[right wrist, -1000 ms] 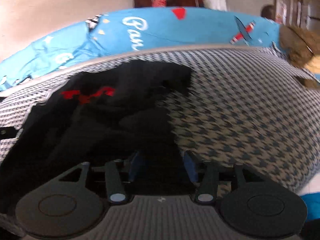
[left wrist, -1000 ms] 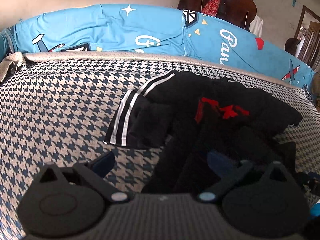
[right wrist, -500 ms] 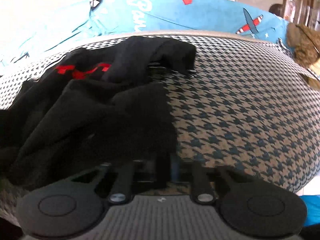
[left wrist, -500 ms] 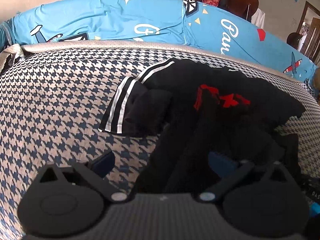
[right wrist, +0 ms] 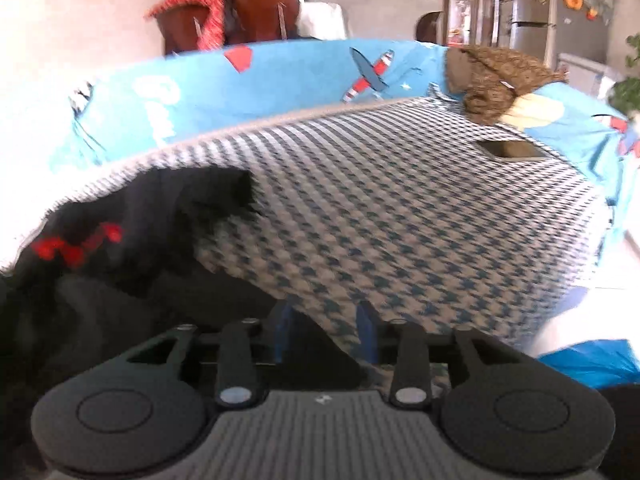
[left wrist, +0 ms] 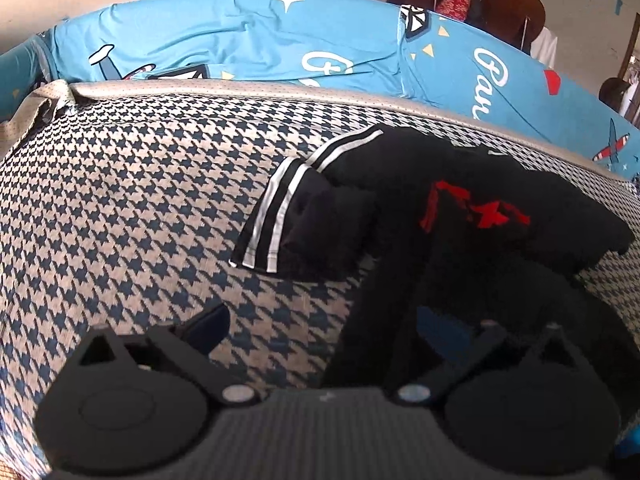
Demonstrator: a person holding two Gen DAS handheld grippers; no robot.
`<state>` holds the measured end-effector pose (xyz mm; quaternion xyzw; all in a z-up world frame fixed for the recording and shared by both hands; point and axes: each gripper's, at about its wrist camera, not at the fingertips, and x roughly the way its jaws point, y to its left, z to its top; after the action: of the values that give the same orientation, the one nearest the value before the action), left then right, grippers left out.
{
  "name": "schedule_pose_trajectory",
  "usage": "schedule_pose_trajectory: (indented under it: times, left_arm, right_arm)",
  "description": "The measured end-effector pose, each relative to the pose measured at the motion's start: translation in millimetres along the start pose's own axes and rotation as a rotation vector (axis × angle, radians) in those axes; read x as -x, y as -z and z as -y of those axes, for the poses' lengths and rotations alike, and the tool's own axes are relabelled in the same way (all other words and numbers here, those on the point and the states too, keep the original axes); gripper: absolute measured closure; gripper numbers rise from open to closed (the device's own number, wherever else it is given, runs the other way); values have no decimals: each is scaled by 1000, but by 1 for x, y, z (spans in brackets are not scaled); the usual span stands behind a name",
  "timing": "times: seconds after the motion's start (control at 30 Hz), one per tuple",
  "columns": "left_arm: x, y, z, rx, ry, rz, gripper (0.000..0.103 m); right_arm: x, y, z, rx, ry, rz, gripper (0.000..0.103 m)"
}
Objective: Fold clothes
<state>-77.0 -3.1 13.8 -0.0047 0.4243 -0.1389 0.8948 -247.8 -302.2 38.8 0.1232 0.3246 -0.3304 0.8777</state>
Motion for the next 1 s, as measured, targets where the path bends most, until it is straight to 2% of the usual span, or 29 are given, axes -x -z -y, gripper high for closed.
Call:
schedule_pose_trajectory:
  times: [0.1, 0.17, 0.27, 0.43, 0.53, 0.6, 0.73, 0.93, 1.0]
  left_arm:
    - [0, -6, 3, 2, 13, 6, 0]
    - [-1, -10, 5, 7, 17, 7, 0]
    - [-5, -19, 4, 25, 19, -1, 0]
    - [-14, -33, 0, 74, 40, -10, 0]
    - [-21, -43, 3, 48, 14, -8, 0]
    - [-26, -50, 6, 28, 6, -4, 0]
    - [-34, -66, 14, -6, -5, 14, 0]
    - [-51, -84, 22, -18, -15, 43, 0]
    - [-56, -87, 23, -17, -15, 44, 0]
  right_arm:
    - [-5, -16, 0, -8, -121, 0, 64]
    - [-15, -27, 4, -41, -217, -32, 64]
    - [-30, -42, 3, -73, -305, -73, 62]
    - [-52, -66, -4, -118, -371, -94, 60]
    - [-70, -74, -2, -187, -433, -149, 53]
    - [-81, -79, -3, -222, -462, -175, 52]
    - [-97, -88, -8, -224, -433, -153, 48]
    - [-147, -93, 1, -464, -465, -301, 45]
    - [-157, -95, -2, -493, -482, -306, 45]
